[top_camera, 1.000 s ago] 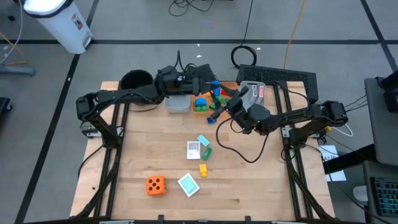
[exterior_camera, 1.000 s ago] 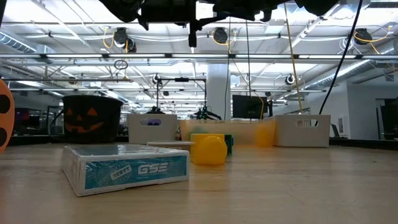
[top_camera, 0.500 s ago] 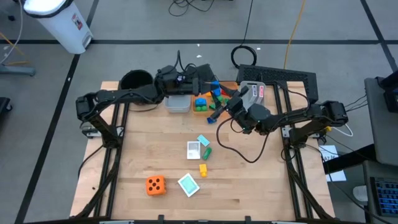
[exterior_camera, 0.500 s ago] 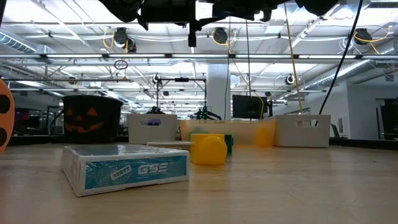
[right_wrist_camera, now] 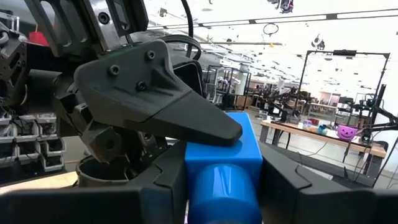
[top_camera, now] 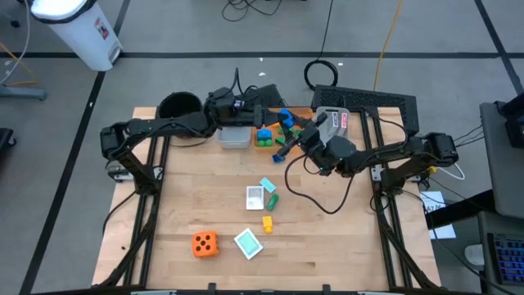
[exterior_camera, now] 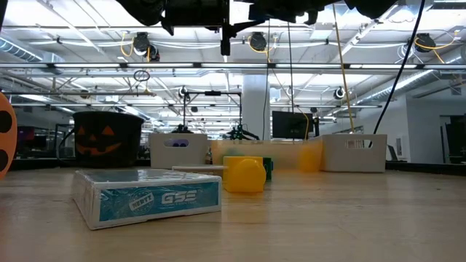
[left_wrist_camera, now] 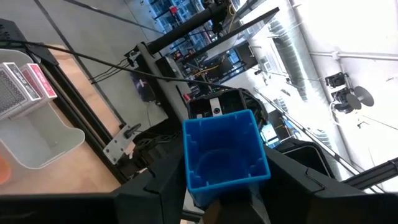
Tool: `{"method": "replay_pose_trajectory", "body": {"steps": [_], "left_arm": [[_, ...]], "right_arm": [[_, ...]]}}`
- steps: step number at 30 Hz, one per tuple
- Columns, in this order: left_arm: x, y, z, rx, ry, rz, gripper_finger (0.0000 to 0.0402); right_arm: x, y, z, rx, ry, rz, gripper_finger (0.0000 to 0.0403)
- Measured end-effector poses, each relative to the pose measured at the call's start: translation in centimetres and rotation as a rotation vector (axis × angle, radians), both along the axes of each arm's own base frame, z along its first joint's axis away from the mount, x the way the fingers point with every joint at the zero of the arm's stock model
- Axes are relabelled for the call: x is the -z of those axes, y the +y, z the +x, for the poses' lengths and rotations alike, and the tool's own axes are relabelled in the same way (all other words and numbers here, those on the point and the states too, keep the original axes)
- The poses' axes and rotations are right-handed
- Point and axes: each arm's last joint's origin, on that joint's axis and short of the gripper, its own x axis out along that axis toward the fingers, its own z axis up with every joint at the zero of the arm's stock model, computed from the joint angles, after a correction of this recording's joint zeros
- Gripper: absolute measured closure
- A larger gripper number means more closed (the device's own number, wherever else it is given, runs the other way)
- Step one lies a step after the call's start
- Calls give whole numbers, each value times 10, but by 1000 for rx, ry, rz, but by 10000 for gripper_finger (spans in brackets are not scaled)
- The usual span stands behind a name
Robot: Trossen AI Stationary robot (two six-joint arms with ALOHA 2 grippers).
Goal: Pick & Place Toys
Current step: Put the blue game piece into the orange bin
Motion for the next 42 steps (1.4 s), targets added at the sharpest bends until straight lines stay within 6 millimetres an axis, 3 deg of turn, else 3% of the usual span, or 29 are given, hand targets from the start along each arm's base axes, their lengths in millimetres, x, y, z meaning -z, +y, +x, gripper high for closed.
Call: {"method": "replay_pose_trajectory", "body": {"steps": [14,21,27,35,42], "left_arm": [[-3,11,-5,65,-34,81,216],[-8,23,-11,35,-80,110,154],[-9,46,-22,-20,-90,112,108],[-17,82,-48,9,-149,109,92],[-19,99,-66,137,-140,138,91]], "right_arm": [[-2,0,-1,-2,-13,-16,274],[-13,-1,-9,31,-12,-52,274],[-35,-10,-31,87,-53,-60,274],[-44,-54,-60,6,-93,80,274],[-10,-111,-70,-195,5,418,274]]}}
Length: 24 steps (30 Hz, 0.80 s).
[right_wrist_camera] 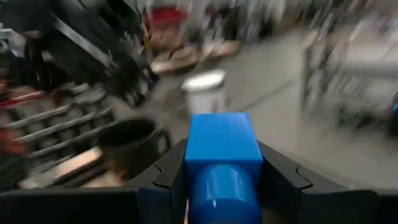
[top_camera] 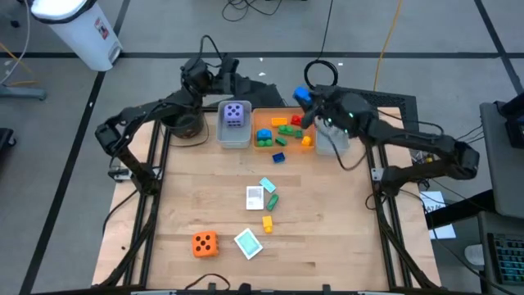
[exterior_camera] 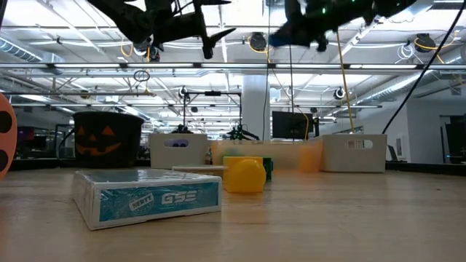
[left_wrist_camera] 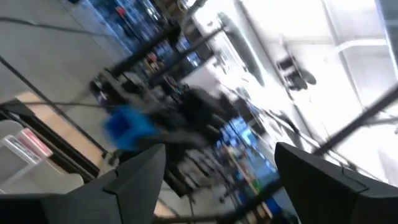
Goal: Pick & Place Toys
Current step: Put the blue game piece into the orange bin
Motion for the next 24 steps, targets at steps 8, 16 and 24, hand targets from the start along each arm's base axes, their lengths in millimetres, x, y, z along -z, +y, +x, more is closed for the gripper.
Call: {"method": "replay_pose_trajectory", "body": {"steps": [8,16,24], "left_arm": [[0,-6,0,133,19,39,91],[0,-14,5,187,22,55,91],[-17,-18,-8,177,-21,123,92]], "right_arm": [[43,-39,26,-232,215,244,274],[50,-71,67,-360,687,266,274],[77,-103,80,-478,878,371,274]]}}
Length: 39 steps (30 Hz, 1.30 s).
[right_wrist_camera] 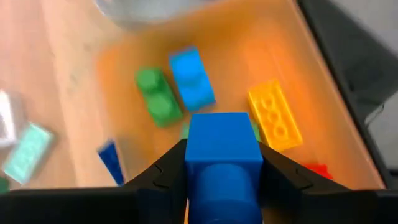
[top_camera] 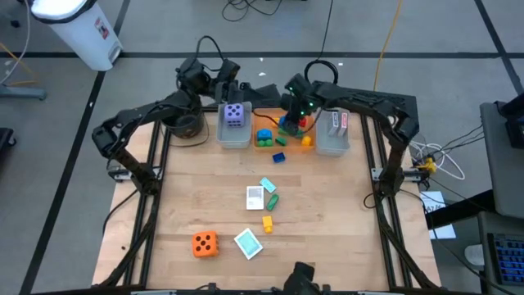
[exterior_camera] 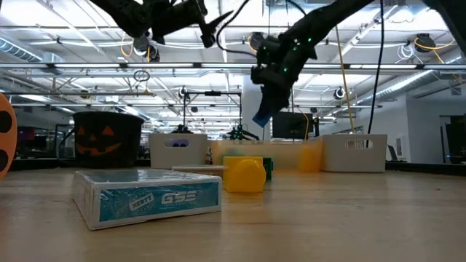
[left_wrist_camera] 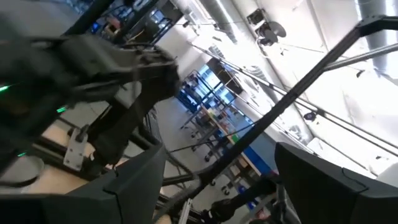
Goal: Pick & Place Toys
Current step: Put the blue game piece into the orange bin
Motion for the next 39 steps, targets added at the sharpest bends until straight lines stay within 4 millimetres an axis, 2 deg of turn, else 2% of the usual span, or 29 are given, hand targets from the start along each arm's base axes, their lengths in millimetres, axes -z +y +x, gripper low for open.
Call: {"method": "replay_pose_trajectory", "body": {"steps": [3,8,16,20,24,39], "left_arm": [[-8,-1,-8,-13,-20,18,92],[-20,-3,-19,-26,-45,43,92],[-22,-2,-22,-35,-47,44,92],[-21,-2,-22,-32,-45,43,92],[-21,-3,-21,-27,-39,36,92],[-15,-9,-14,-7,7,27,92]], "right_arm": [[11,-5,-1,-13,49,18,274],[26,3,-3,-77,165,76,274],[39,22,11,-169,259,29,274],[51,29,17,-209,304,40,274],[61,29,21,-200,364,-13,273],[64,27,18,-227,403,-16,273]]}}
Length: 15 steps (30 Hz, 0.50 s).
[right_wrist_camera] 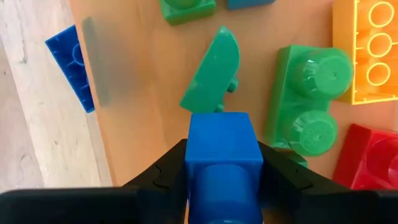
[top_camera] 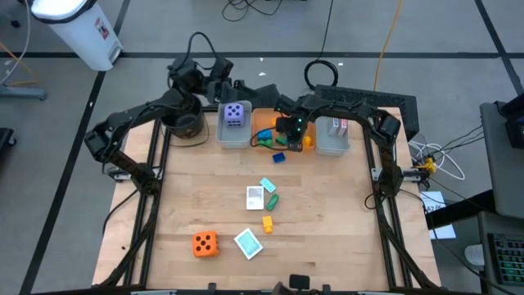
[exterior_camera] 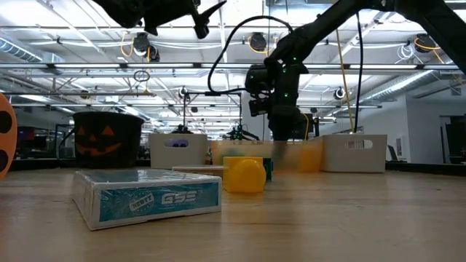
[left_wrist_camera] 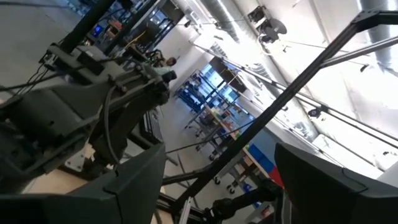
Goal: Pick & Place Toys
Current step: Put the blue game piece into the orange bin
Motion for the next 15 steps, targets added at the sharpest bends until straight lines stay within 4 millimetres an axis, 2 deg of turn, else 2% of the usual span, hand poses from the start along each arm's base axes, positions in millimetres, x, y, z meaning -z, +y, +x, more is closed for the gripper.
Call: {"method": "replay_pose_trajectory", "body": {"steps": [15], "left_arm": [[4,-6,6,9,19,7,92]], "right_arm": [[2,2,-1,-21,21,7,268]]}}
